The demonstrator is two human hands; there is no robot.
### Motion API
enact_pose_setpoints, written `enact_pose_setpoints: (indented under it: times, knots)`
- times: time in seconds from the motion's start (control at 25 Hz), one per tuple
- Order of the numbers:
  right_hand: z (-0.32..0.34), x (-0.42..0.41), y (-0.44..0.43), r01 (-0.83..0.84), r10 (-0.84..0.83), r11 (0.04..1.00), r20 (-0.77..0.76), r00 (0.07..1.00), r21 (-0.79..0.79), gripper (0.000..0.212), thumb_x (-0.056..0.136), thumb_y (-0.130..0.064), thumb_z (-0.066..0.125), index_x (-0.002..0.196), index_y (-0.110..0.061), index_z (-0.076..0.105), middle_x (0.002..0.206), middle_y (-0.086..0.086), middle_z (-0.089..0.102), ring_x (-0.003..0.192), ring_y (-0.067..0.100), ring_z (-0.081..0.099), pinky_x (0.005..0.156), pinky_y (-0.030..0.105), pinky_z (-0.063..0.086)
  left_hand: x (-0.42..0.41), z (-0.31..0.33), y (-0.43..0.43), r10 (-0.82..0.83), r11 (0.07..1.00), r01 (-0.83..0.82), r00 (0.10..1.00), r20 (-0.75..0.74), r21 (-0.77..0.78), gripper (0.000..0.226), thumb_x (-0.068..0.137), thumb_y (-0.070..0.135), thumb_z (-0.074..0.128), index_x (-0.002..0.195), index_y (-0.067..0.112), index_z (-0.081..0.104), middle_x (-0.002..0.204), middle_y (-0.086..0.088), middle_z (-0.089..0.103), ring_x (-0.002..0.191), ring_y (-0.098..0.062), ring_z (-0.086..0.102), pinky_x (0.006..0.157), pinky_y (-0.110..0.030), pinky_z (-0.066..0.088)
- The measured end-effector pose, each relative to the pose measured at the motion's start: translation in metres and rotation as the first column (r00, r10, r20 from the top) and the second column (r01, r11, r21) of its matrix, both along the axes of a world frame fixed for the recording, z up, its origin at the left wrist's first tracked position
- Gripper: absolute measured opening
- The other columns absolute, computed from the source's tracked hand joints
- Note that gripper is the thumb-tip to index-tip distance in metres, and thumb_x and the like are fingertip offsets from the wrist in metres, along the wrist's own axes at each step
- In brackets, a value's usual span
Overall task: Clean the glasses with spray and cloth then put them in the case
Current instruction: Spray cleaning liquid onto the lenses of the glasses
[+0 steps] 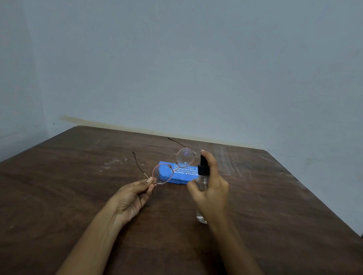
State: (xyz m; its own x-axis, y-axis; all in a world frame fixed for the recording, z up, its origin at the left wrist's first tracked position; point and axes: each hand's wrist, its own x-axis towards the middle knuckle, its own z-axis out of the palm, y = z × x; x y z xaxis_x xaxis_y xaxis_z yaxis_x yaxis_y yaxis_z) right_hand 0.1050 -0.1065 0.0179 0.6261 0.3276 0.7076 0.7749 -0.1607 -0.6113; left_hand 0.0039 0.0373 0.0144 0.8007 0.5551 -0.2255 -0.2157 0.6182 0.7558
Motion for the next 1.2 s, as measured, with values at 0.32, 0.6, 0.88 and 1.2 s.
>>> enact_pose_setpoints:
  times: [0.32, 0.6, 0.88, 1.2]
  knots:
    - [0.004, -0.003, -0.007, -0.037, 0.034, 0.998, -0.045, 0.998, -0.053, 0.069, 0.07, -0.025, 0.051, 0.126, -0.052, 0.022, 0.088, -0.008, 0.059, 0.061, 0.013, 0.05, 0.065, 0.034, 0.048, 0.0, 0.0, 0.001, 0.002, 1.0, -0.002, 1.0, -0.005, 0.03, 0.034, 0.088, -0.006, 0.042, 0.065, 0.0, 0.066, 0.047, -0.002, 0.066, 0.039, -0.003, 0.059, 0.042, -0.009, 0.049]
    - [0.004, 0.01, -0.021, -0.047, 0.069, 0.991, -0.172, 0.983, 0.126, 0.064, 0.073, -0.016, 0.043, 0.129, -0.036, 0.022, 0.108, 0.001, 0.052, 0.086, 0.023, 0.054, 0.079, 0.047, 0.048, 0.001, -0.001, -0.006, -0.012, 0.989, 0.017, 0.999, -0.034, 0.149, 0.024, 0.089, -0.002, 0.044, 0.072, 0.003, 0.06, 0.043, 0.002, 0.064, 0.039, 0.001, 0.058, 0.043, -0.007, 0.048]
    - [0.0, 0.044, -0.056, 0.097, -0.068, 0.98, -0.169, 0.983, 0.172, 0.056, 0.08, -0.02, 0.053, 0.132, -0.014, 0.033, 0.129, 0.011, 0.05, 0.116, 0.025, 0.049, 0.098, 0.033, 0.038, 0.0, -0.001, -0.01, -0.018, 0.966, 0.027, 0.999, -0.037, 0.256, 0.018, 0.089, 0.001, 0.045, 0.076, 0.005, 0.058, 0.043, 0.005, 0.063, 0.04, 0.003, 0.057, 0.045, -0.005, 0.047]
    - [-0.006, 0.065, -0.071, 0.19, -0.144, 0.965, -0.244, 0.959, 0.178, 0.057, 0.086, 0.0, 0.057, 0.135, -0.013, 0.032, 0.129, 0.013, 0.047, 0.111, 0.018, 0.047, 0.088, 0.008, 0.035, 0.005, -0.006, -0.016, -0.002, 0.913, 0.008, 1.0, -0.015, 0.408, 0.016, 0.087, 0.0, 0.048, 0.077, 0.006, 0.06, 0.045, 0.006, 0.064, 0.042, 0.003, 0.056, 0.046, -0.005, 0.046]
